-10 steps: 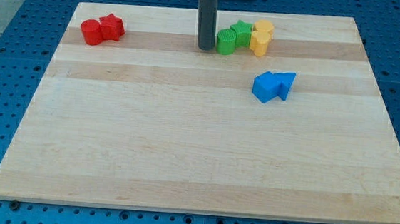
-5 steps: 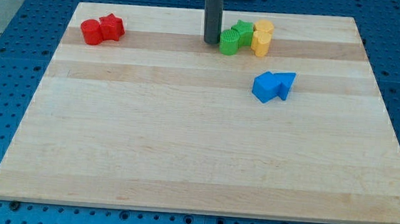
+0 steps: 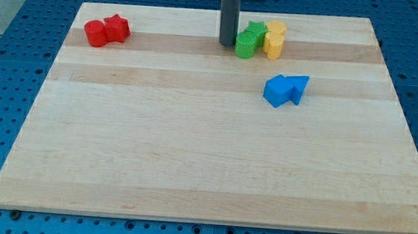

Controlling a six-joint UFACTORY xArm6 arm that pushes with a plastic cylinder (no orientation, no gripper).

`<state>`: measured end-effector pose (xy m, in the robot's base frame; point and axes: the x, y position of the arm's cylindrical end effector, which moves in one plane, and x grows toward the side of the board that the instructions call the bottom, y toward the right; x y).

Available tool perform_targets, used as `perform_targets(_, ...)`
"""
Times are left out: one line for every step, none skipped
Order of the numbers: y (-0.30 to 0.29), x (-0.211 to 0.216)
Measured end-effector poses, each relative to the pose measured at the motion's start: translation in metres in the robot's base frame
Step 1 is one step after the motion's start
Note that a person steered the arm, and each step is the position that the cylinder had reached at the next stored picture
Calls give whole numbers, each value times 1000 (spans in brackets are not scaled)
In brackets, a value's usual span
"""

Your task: Push the green circle to the bottom of the green star

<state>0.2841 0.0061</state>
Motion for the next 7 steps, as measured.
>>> perform_targets(0,5)
perform_targets(0,14)
perform_targets(1,17)
perform_targets(9,17)
perform_targets(26,17)
perform_targets(27,17)
perform_targets(15,21)
